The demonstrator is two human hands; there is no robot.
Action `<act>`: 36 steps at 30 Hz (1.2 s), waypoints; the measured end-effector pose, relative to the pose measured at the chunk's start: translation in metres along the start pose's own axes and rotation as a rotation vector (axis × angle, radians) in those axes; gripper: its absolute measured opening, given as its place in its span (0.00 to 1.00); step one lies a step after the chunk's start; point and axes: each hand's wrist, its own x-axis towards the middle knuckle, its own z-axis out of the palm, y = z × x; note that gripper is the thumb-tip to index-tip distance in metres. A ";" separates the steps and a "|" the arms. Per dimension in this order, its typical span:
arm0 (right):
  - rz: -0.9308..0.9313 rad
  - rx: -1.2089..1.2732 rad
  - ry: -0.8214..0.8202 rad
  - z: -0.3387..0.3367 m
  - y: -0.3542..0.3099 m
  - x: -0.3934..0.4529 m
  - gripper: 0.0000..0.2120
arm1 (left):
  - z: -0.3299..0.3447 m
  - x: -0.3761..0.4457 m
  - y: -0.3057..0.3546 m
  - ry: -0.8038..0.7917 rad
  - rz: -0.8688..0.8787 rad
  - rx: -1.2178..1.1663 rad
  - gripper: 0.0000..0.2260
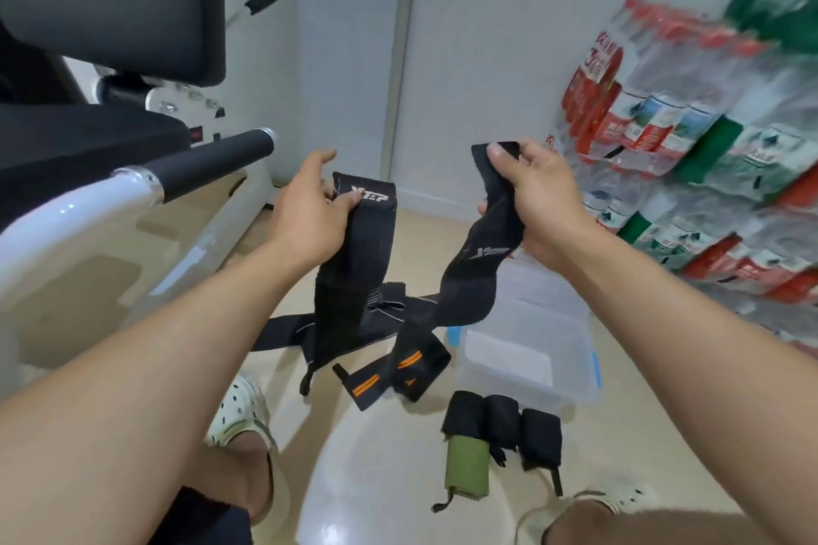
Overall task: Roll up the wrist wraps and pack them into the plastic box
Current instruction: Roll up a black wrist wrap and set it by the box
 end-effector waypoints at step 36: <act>0.261 0.004 -0.144 -0.028 0.049 -0.004 0.12 | 0.045 -0.022 0.027 -0.354 -0.227 -0.550 0.08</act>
